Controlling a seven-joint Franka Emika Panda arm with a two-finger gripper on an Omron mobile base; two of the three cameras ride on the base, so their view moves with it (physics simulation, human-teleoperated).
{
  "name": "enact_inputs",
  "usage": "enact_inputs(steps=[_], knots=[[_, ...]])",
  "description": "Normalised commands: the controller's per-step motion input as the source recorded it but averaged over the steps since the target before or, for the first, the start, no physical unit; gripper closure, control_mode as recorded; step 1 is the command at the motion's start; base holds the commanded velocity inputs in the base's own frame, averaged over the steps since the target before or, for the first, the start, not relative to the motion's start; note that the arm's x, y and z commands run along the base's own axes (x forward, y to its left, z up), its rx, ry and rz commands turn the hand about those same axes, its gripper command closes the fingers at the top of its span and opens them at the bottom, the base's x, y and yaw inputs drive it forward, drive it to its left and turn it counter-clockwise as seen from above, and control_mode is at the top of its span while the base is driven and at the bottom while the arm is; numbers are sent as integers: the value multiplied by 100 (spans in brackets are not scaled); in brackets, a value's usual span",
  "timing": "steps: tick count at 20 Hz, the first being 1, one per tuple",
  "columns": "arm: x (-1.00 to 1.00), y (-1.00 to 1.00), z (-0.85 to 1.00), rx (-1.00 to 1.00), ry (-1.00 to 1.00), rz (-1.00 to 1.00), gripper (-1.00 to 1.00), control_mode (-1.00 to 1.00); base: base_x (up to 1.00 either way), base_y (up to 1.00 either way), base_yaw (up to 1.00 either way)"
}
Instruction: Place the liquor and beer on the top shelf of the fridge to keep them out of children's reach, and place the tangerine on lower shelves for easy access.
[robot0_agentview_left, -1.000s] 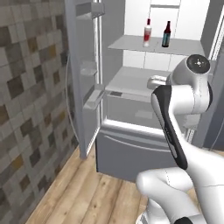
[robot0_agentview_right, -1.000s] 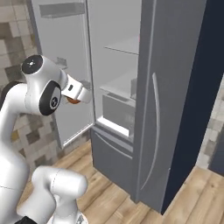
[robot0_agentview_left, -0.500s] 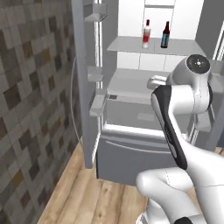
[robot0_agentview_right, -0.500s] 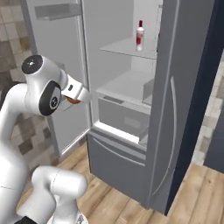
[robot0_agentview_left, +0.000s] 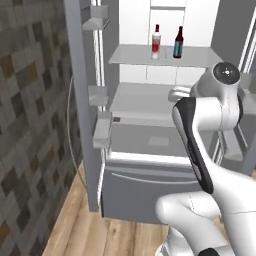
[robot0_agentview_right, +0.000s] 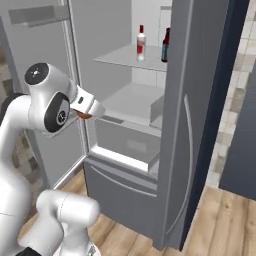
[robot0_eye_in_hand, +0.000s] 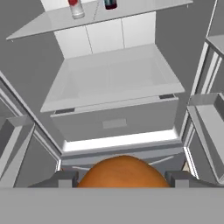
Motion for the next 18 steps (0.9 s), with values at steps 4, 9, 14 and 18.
enact_inputs(steps=[4, 9, 14, 18], knots=[[0, 0, 0, 0, 0, 0, 100, 100, 58, 15, -22], [0, 0, 0, 0, 0, 0, 100, 100, 53, 38, -21], [0, 0, 0, 0, 0, 0, 100, 100, 44, 48, -21], [0, 0, 0, 0, 0, 0, 100, 100, 42, 27, -21]])
